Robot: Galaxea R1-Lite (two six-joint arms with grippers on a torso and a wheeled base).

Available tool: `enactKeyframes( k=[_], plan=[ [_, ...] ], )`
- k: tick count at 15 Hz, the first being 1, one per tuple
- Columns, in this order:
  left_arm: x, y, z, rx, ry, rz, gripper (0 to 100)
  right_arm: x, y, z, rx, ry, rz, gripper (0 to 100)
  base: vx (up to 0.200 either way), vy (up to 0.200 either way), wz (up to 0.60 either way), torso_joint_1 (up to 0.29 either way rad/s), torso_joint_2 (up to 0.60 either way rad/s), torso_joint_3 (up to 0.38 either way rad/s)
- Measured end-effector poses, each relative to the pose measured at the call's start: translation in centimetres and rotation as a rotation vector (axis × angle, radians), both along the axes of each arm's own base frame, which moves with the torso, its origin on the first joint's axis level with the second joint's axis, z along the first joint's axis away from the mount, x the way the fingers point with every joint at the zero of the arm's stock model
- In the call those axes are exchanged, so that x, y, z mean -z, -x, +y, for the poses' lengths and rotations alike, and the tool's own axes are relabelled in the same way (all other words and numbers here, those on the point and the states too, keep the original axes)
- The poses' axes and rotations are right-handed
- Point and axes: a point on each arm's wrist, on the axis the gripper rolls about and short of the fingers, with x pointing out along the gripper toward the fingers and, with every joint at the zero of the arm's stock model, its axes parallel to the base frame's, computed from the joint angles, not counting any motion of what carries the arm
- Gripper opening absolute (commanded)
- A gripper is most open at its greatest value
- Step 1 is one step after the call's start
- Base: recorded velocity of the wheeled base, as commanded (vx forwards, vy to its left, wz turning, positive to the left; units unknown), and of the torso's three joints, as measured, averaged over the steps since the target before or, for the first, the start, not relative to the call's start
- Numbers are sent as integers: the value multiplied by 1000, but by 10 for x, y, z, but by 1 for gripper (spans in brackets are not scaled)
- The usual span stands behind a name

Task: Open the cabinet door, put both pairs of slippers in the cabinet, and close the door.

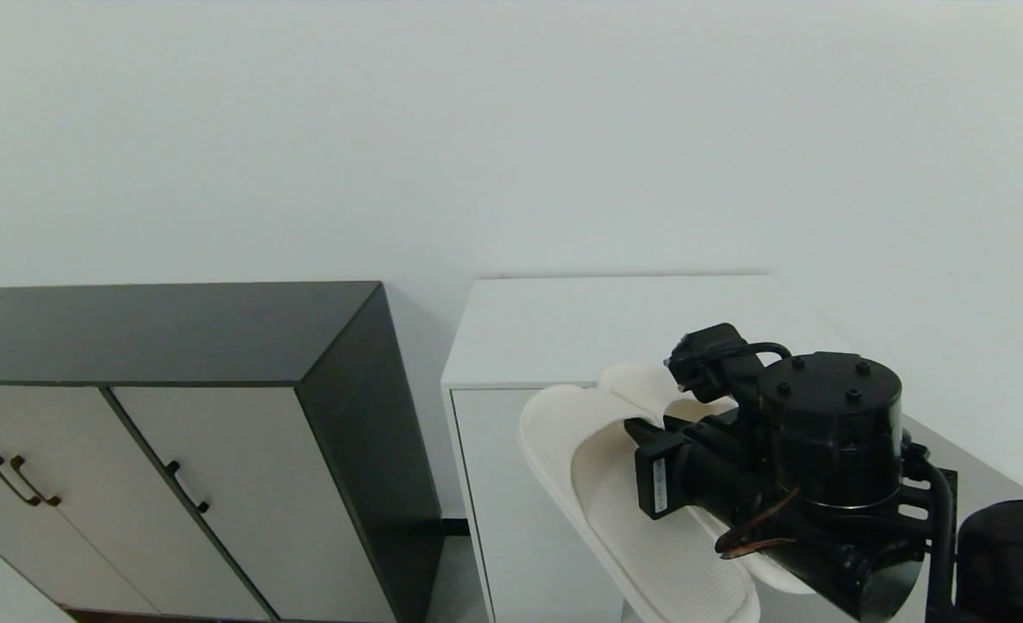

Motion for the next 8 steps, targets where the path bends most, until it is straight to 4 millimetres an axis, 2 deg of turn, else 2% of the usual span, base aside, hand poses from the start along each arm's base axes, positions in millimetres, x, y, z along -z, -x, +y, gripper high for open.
enactKeyframes(
  k=[8],
  plan=[
    [0, 0, 0, 1, 0, 0, 0, 4, 0, 1, 0, 10, 10, 0, 0, 0, 0, 0, 0, 0]
  ],
)
